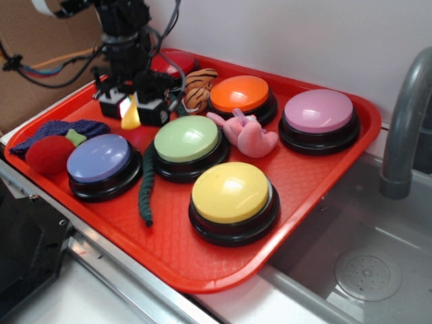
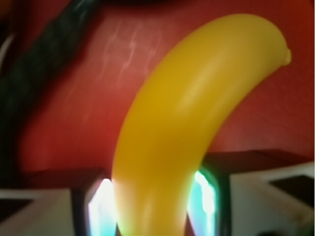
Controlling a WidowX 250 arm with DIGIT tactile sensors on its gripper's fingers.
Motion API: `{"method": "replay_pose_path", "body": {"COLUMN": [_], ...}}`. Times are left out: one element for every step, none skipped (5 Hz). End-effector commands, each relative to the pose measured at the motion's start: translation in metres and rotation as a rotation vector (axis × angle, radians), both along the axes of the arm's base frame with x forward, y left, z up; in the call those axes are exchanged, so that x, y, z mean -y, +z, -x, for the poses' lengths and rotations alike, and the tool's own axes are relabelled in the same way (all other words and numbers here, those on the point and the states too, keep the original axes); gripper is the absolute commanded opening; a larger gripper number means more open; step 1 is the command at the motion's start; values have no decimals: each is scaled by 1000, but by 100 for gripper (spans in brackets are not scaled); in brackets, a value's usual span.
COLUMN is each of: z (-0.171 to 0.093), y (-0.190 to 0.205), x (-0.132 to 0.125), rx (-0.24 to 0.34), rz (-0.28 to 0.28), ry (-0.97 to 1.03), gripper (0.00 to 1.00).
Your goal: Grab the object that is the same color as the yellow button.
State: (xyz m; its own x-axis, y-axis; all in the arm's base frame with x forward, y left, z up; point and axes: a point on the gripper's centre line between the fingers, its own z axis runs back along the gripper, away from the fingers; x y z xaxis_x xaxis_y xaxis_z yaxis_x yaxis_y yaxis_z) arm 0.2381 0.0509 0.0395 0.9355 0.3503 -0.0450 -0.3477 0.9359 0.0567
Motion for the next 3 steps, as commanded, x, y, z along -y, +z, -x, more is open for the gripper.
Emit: {"method": "replay_pose_path", "body": {"z": [7,22,23], "y": [96,111,109], "x": [46,65,65], "rx": [102,102,94], "rz": [91,91,101], "ry": [-293,-386,-377], "gripper": [0,0,0]}}
